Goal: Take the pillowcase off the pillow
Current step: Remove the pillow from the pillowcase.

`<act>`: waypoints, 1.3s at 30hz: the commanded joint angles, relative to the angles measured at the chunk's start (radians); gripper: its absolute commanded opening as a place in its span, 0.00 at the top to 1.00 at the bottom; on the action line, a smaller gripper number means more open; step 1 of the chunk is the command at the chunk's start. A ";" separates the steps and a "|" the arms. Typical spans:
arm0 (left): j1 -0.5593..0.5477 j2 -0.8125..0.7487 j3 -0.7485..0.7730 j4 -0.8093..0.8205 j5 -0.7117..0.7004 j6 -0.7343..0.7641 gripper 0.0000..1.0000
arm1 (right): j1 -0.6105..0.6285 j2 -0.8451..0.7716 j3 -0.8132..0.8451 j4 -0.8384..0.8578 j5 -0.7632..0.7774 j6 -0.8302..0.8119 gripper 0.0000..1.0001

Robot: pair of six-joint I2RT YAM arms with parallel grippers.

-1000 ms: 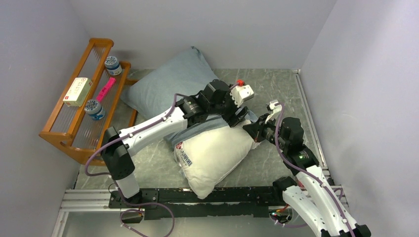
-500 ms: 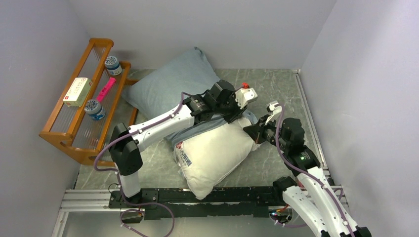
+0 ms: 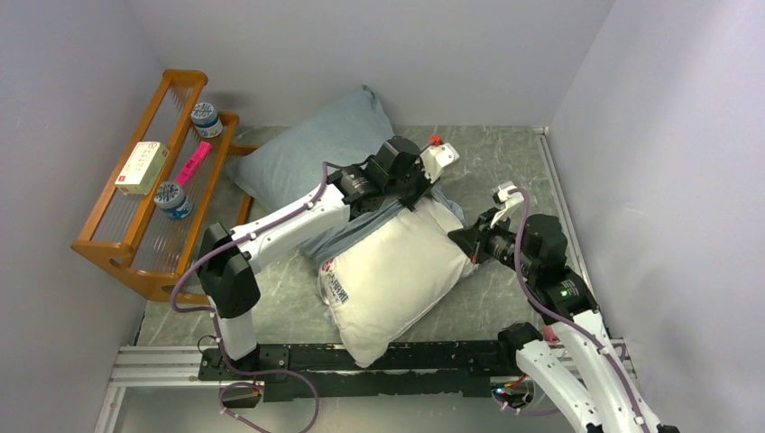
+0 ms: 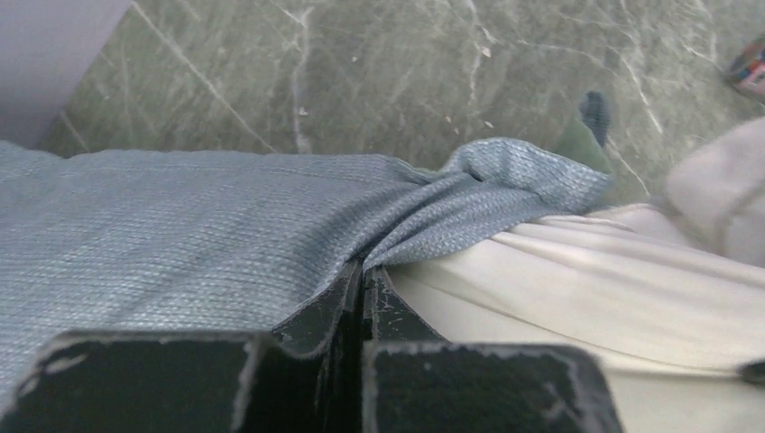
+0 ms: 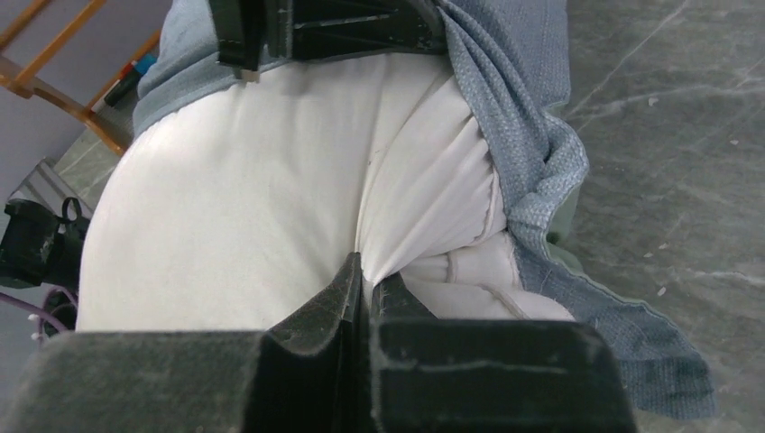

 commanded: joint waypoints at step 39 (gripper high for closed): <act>0.294 0.047 0.015 0.193 -0.111 -0.171 0.70 | 0.006 0.044 0.214 -0.166 0.194 -0.072 0.95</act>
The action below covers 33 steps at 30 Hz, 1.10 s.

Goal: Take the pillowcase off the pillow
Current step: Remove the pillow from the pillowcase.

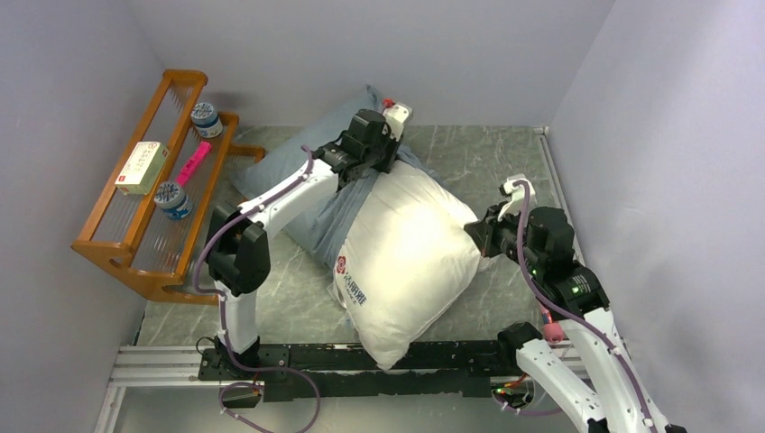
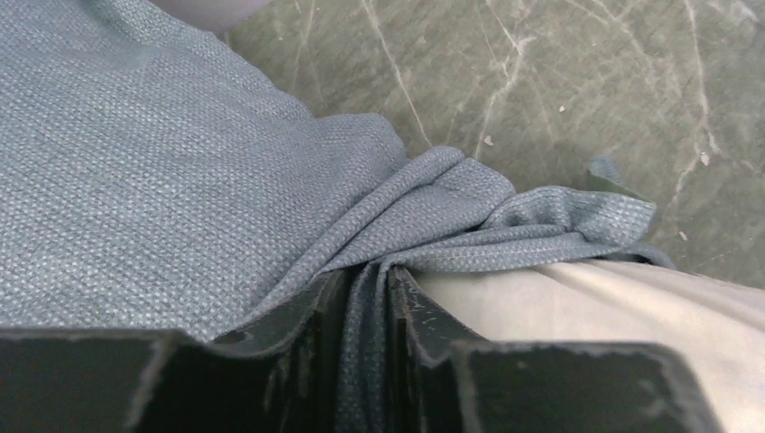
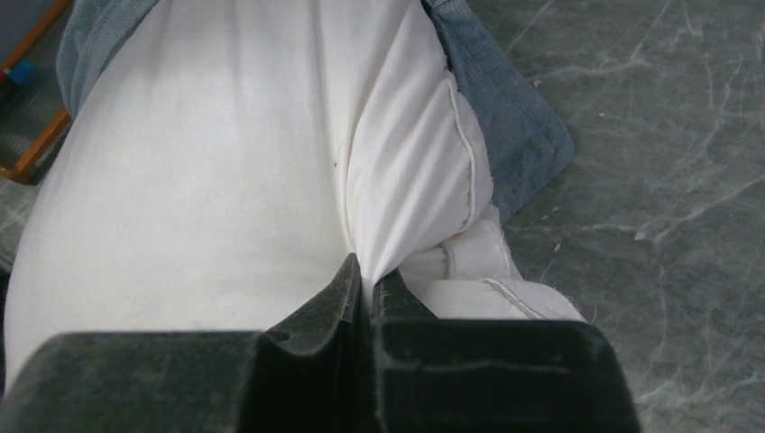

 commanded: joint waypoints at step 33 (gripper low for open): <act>0.056 -0.896 -0.738 0.088 -0.021 -0.068 0.12 | -0.003 0.271 0.219 0.006 -0.139 -0.020 0.00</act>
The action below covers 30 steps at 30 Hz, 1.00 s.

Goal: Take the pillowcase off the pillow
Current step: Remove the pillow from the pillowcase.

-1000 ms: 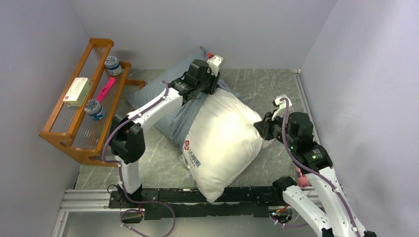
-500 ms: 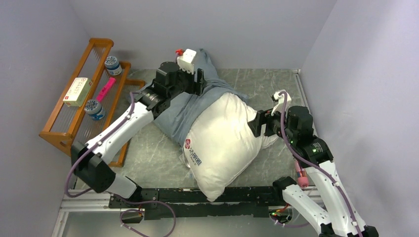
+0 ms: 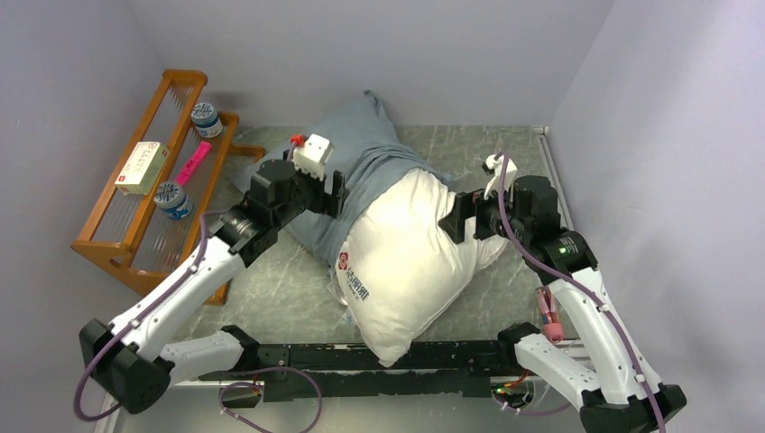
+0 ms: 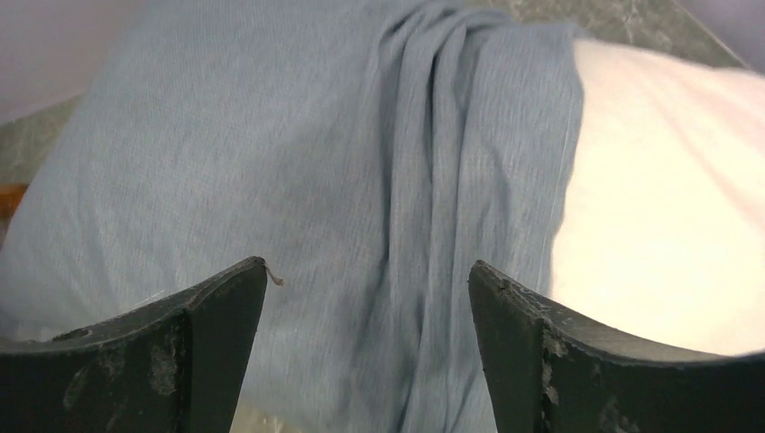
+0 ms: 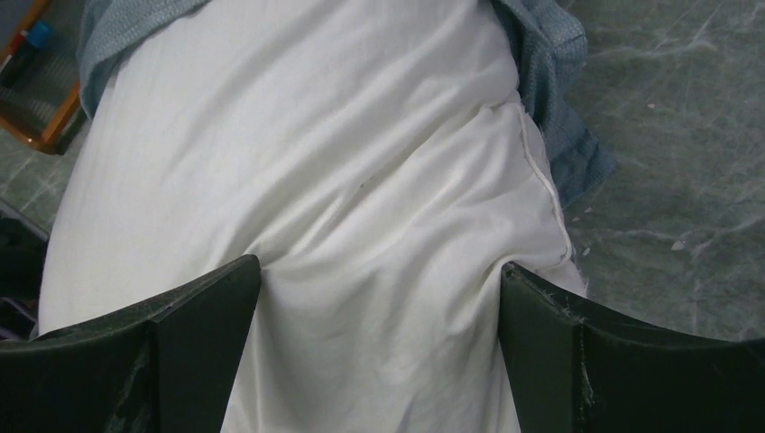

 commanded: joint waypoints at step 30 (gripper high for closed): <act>0.104 -0.192 -0.192 0.038 0.044 0.017 0.11 | 0.002 -0.074 -0.143 0.436 0.001 0.071 0.00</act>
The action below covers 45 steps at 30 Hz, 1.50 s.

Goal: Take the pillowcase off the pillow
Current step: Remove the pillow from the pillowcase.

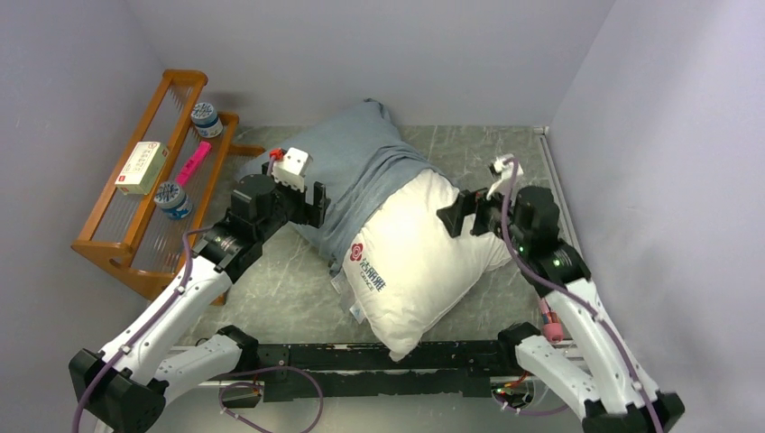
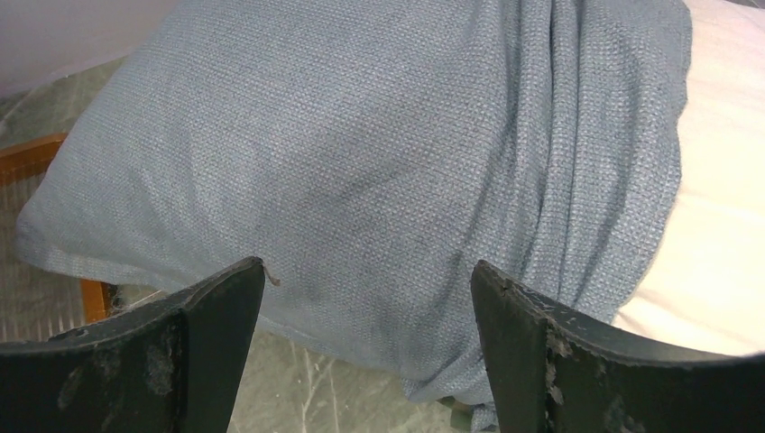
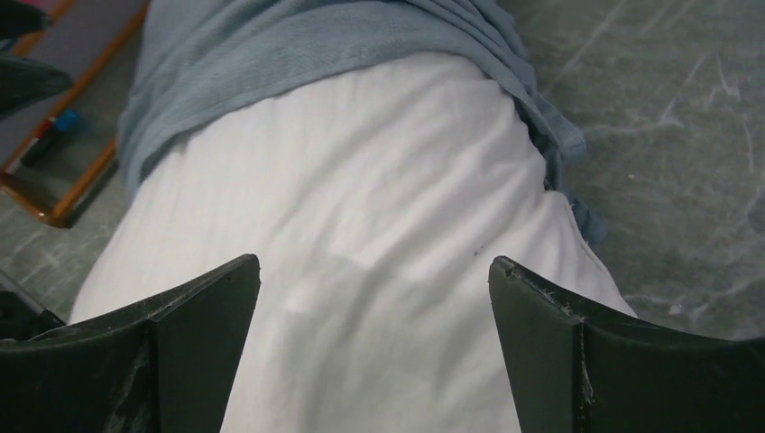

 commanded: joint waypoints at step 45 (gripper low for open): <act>0.111 0.002 -0.008 -0.001 -0.126 -0.075 0.05 | 1.181 0.691 0.388 -0.260 0.802 -0.340 0.00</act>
